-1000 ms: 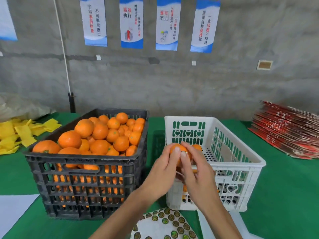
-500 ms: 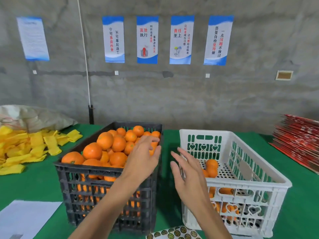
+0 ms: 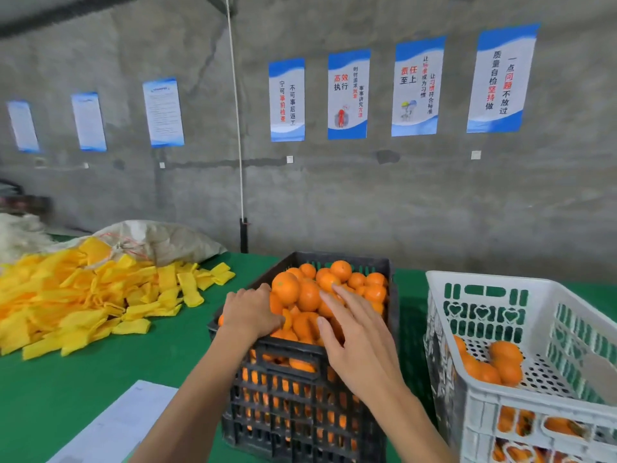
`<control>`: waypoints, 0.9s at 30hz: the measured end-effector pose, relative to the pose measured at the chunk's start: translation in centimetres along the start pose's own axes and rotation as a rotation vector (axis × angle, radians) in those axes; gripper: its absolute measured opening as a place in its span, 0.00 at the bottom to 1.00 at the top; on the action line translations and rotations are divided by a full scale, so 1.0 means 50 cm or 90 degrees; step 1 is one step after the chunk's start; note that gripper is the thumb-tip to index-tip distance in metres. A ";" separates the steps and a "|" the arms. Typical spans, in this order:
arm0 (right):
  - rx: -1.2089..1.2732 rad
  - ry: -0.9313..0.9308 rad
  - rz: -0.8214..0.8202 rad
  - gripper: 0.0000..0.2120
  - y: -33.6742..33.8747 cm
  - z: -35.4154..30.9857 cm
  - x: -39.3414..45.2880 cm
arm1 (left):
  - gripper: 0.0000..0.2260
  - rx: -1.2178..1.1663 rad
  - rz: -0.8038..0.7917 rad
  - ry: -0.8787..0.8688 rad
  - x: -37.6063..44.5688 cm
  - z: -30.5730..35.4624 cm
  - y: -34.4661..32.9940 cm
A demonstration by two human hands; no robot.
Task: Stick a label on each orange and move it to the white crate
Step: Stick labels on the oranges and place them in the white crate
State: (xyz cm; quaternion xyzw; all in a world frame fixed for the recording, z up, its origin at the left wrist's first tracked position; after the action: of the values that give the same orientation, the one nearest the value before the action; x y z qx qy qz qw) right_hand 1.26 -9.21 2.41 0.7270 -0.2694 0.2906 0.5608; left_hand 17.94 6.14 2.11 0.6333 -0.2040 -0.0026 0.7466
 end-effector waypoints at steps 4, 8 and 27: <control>0.035 -0.016 0.019 0.21 0.031 0.022 -0.017 | 0.29 -0.077 0.062 -0.022 -0.009 0.011 0.025; 0.099 -0.025 0.062 0.21 0.077 0.049 -0.034 | 0.32 -0.466 0.305 -0.135 -0.128 0.065 0.091; 0.179 -0.185 -0.253 0.18 -0.025 0.288 -0.497 | 0.32 -0.935 -0.133 -0.206 -0.513 0.285 -0.327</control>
State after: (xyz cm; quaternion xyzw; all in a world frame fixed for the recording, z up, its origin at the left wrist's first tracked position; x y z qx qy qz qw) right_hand -13.17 -21.30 -19.33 0.8702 -0.1565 0.1021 0.4560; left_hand -5.83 -3.83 -19.44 -0.0186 -0.1959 -0.3016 0.9329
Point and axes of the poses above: each hand's wrist, its own x-axis towards the middle knuckle, its own y-axis out of the back of the hand, z = x × y, the point moved 8 cm from there along x, towards the middle knuckle, and after that the axes turned 4 degrees about -x, right-handed, at the moved point
